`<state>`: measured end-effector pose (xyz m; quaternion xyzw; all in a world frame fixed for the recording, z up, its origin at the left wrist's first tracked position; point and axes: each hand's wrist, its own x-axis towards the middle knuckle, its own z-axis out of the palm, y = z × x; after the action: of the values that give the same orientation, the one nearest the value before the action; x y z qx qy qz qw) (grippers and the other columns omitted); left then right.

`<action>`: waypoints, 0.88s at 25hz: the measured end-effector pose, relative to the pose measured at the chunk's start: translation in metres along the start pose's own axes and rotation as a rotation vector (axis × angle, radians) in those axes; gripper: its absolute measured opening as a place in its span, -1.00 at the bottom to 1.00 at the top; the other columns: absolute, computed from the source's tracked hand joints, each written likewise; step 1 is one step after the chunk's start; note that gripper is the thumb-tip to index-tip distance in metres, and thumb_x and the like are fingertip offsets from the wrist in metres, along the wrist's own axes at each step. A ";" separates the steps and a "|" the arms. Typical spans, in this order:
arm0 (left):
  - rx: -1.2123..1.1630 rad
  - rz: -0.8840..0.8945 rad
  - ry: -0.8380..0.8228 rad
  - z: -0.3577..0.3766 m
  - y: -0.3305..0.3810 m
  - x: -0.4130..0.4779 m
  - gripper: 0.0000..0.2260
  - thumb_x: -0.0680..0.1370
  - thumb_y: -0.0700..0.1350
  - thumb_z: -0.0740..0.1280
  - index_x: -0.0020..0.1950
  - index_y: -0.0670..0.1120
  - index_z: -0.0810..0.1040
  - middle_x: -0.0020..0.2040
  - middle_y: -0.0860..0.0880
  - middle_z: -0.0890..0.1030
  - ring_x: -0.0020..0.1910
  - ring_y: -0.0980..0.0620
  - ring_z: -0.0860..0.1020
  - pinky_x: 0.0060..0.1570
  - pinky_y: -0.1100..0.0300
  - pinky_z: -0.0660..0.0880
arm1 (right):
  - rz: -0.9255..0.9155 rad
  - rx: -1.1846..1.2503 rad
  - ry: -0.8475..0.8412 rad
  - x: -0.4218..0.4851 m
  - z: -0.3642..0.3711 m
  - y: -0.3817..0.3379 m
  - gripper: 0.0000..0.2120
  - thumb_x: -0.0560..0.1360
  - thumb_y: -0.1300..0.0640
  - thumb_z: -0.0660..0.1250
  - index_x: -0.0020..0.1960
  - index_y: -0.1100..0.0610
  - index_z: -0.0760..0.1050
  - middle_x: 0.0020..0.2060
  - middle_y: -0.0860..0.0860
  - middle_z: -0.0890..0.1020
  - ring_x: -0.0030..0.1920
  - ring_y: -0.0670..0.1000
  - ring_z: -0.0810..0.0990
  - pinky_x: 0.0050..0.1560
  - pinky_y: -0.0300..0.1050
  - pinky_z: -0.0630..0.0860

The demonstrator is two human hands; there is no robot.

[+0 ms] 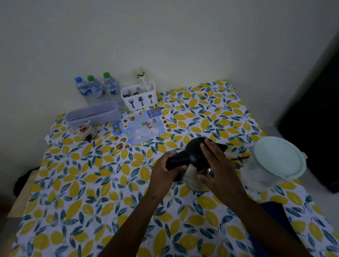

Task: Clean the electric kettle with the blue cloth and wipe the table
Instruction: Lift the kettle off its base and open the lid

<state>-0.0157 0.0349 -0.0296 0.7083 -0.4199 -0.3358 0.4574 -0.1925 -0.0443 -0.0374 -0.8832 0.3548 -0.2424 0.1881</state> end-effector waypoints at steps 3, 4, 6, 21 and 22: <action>0.067 -0.021 -0.001 -0.035 -0.015 -0.031 -0.80 0.47 0.00 0.45 0.02 0.07 0.50 -0.04 0.06 0.59 -0.09 0.18 0.55 -0.16 0.33 0.46 | -0.029 0.017 -0.076 -0.016 0.015 -0.029 -0.16 0.44 -0.07 0.37 0.54 0.07 -0.02 0.54 0.01 0.07 0.53 -0.05 -0.04 0.46 -0.10 0.04; 0.095 -0.034 -0.010 -0.044 -0.022 -0.041 -0.77 0.46 0.06 0.45 0.03 0.05 0.50 -0.04 0.05 0.59 -0.09 0.17 0.55 -0.15 0.31 0.46 | -0.037 0.031 -0.116 -0.022 0.021 -0.036 -0.15 0.44 -0.12 0.32 0.54 0.06 -0.07 0.54 -0.01 0.04 0.53 -0.07 -0.10 0.49 -0.12 -0.08; 0.137 -0.064 -0.013 -0.063 -0.038 -0.064 -0.61 0.38 0.22 0.42 0.06 0.01 0.51 -0.03 0.00 0.59 -0.10 0.13 0.55 -0.13 0.23 0.47 | -0.064 0.041 -0.213 -0.034 0.035 -0.049 -0.09 0.43 -0.20 0.31 0.54 0.03 -0.16 0.54 -0.06 -0.06 0.52 -0.11 -0.21 0.48 -0.10 -0.24; 0.186 -0.014 -0.003 -0.097 -0.079 -0.120 -0.57 0.45 0.24 0.36 0.22 0.05 0.47 0.16 0.02 0.54 0.10 0.20 0.52 0.14 0.07 0.51 | -0.024 -0.090 -0.302 -0.084 0.082 -0.077 0.04 0.39 -0.36 0.26 0.52 0.04 -0.34 0.54 -0.02 -0.18 0.51 -0.07 -0.29 0.49 -0.10 -0.27; 0.241 0.022 -0.002 -0.092 -0.072 -0.119 -0.54 0.49 0.21 0.34 0.30 0.02 0.44 0.24 0.00 0.50 0.18 0.13 0.49 0.21 0.06 0.49 | -0.017 -0.149 -0.289 -0.087 0.082 -0.074 0.00 0.40 -0.42 0.14 0.53 0.08 -0.29 0.55 0.03 -0.14 0.52 -0.02 -0.26 0.50 -0.03 -0.21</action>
<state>0.0343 0.1923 -0.0529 0.7533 -0.4654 -0.2786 0.3720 -0.1624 0.0813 -0.0922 -0.9234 0.3336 -0.0872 0.1690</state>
